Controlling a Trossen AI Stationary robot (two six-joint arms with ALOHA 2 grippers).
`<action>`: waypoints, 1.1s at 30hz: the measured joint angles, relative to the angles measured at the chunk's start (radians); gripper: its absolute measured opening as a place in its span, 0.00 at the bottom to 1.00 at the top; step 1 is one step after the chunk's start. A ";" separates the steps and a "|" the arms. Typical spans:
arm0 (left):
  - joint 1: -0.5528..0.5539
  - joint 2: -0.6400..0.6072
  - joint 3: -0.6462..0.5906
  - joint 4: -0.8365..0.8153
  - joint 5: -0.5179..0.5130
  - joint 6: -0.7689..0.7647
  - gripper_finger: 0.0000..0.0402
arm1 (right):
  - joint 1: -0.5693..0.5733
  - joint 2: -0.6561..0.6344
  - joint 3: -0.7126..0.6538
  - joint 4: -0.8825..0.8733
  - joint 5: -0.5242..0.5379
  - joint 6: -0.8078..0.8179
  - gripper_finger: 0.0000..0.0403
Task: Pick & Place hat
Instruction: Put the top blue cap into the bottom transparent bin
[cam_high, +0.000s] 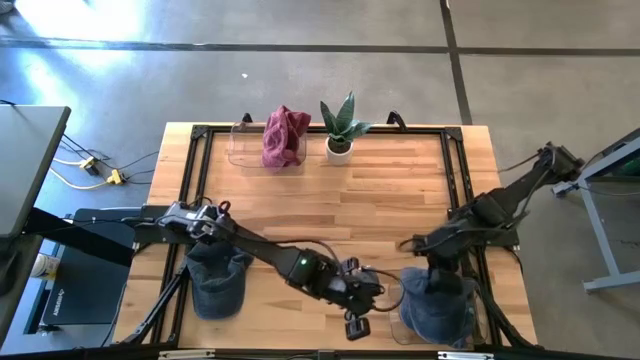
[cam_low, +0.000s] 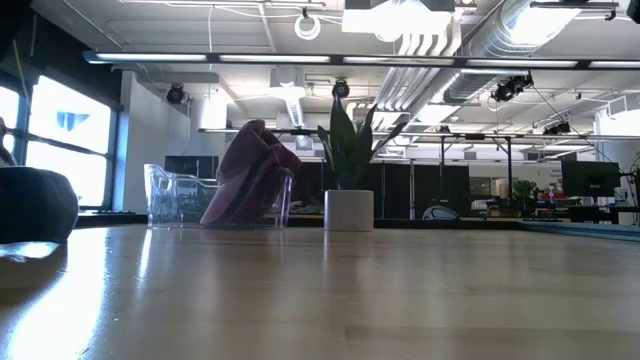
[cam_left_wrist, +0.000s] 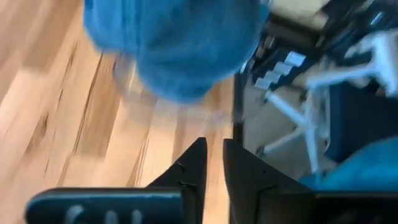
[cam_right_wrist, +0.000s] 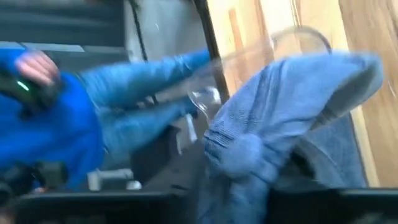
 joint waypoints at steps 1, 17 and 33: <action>-0.001 0.000 0.000 0.036 -0.011 0.003 0.10 | 0.000 -0.017 0.006 0.005 0.022 0.021 0.14; 0.110 0.036 0.003 0.264 0.112 -0.037 0.19 | 0.391 -0.166 0.156 -0.109 0.842 0.630 0.01; 0.129 0.146 -0.002 0.494 -0.004 0.117 0.13 | 0.536 0.082 0.156 0.070 0.900 0.715 0.01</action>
